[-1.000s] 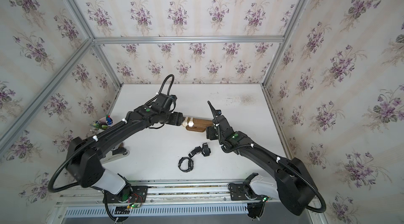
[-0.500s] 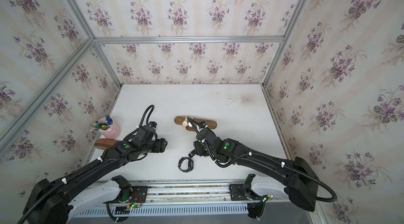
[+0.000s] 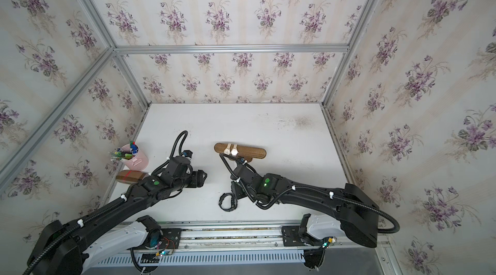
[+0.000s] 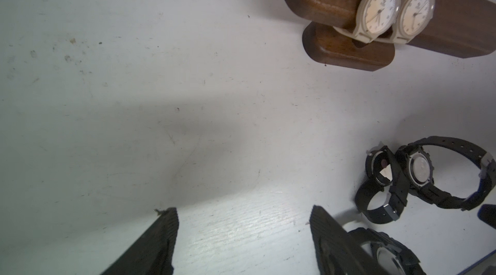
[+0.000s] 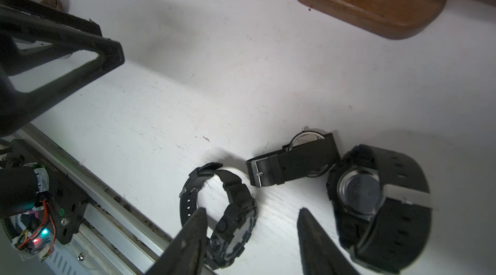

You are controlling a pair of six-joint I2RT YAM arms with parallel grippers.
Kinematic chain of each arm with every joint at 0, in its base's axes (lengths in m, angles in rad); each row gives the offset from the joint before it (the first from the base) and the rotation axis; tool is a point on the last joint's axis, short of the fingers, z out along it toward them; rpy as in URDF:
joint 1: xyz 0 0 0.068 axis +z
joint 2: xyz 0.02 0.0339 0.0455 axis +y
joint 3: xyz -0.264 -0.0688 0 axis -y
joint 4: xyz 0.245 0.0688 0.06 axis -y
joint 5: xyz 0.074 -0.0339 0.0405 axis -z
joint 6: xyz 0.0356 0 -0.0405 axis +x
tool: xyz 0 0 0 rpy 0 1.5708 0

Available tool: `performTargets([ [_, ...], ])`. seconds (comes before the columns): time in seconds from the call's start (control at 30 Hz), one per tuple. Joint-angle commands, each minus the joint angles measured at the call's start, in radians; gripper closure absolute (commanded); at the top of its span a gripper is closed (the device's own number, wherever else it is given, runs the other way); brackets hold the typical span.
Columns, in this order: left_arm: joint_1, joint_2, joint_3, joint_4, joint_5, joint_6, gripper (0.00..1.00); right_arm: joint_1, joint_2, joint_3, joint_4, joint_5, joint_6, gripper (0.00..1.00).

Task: Place watch on stand
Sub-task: Pick up the watch at the center of the board.

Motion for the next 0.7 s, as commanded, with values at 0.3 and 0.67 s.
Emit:
performTargets([
  [0.3,0.000,-0.025,-0.020,0.030,-0.010,0.009,0.22,0.004,0.082,-0.047,0.008,0.064,0.039,0.51],
  [0.67,0.000,-0.063,-0.024,0.015,-0.027,0.010,0.21,0.002,0.221,0.035,0.033,0.128,-0.042,0.57],
])
